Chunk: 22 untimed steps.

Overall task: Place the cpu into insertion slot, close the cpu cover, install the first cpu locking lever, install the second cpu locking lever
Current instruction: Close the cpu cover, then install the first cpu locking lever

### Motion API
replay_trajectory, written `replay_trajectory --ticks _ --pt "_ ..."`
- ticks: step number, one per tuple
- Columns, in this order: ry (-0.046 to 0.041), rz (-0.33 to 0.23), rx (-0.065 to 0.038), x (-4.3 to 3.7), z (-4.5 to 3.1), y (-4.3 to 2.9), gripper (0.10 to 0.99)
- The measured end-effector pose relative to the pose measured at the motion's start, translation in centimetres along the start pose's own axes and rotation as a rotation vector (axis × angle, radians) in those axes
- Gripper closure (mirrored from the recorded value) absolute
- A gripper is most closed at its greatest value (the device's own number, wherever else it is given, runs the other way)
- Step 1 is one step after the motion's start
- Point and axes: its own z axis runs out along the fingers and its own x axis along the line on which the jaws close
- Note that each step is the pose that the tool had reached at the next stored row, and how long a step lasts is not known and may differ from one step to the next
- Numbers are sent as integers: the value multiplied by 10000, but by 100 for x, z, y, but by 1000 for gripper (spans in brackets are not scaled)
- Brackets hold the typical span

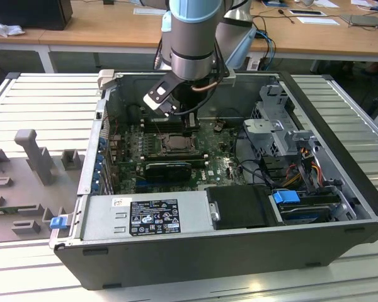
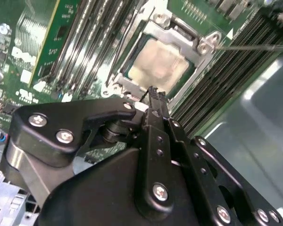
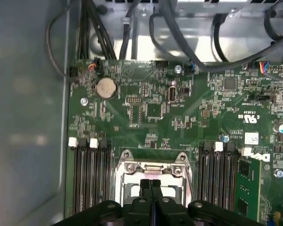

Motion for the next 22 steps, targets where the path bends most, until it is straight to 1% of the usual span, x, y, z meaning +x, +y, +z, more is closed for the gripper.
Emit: replay_trajectory --ticks 1,2,5,10,13,15,18,22 --pt "4 -9 1 1 -1 -29 980" --pt "28 -23 1 3 -2 -80 980" --pt "56 -26 -1 5 -3 -129 980" --pt "56 -27 0 5 -4 -150 980" --pt "56 -26 0 6 -5 -175 980" --pt "56 -27 0 6 -6 -178 980" --pt "56 -26 0 8 -32 -178 980" --pt "57 -26 -1 9 -47 -177 980"
